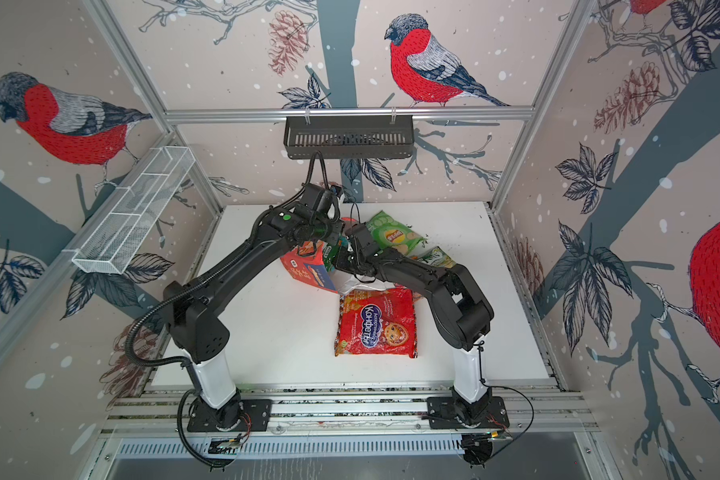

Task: Take the snacks out of the paper bag
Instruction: 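Reach the right gripper into the bag opening toward the green FOX'S packet, then close the right gripper on the green FOX'S Spring Tea packet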

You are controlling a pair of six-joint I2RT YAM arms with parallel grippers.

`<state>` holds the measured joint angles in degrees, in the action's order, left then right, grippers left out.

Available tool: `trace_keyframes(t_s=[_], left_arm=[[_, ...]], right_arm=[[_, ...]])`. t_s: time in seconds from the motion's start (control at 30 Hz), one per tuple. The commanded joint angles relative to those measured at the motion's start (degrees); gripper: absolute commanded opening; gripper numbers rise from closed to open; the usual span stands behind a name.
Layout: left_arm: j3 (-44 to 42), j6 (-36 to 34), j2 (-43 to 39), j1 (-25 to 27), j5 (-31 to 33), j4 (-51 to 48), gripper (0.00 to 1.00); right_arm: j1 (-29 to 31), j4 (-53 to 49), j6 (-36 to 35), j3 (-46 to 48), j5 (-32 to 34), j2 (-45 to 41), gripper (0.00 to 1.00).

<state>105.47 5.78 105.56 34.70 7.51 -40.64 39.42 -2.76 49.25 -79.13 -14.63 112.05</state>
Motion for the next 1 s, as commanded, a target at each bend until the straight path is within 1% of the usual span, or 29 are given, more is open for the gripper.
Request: trace_keyframes(t_s=[0.0, 0.37, 0.73, 0.97], left_arm=[[0.61, 0.31, 0.25, -0.3, -1.33, -1.25, 0.0], [0.68, 1.07, 0.44, -0.84, -3.31, -2.52, 0.0], [5.55, 1.41, 3.09, -0.77, -4.46, -6.04, 0.0], [6.5, 1.41, 4.12, -0.78, -5.48, -6.21, 0.0]], right_arm=[[-0.15, 3.62, 0.23, -0.4, -0.13, 0.66, 0.29], [-0.92, 7.43, 0.71, -1.85, -1.0, 3.36, 0.3], [-0.83, 9.78, 1.37, -4.08, -3.22, 6.05, 0.29], [-0.58, 9.99, 1.2, -5.85, -4.91, 7.9, 0.19]])
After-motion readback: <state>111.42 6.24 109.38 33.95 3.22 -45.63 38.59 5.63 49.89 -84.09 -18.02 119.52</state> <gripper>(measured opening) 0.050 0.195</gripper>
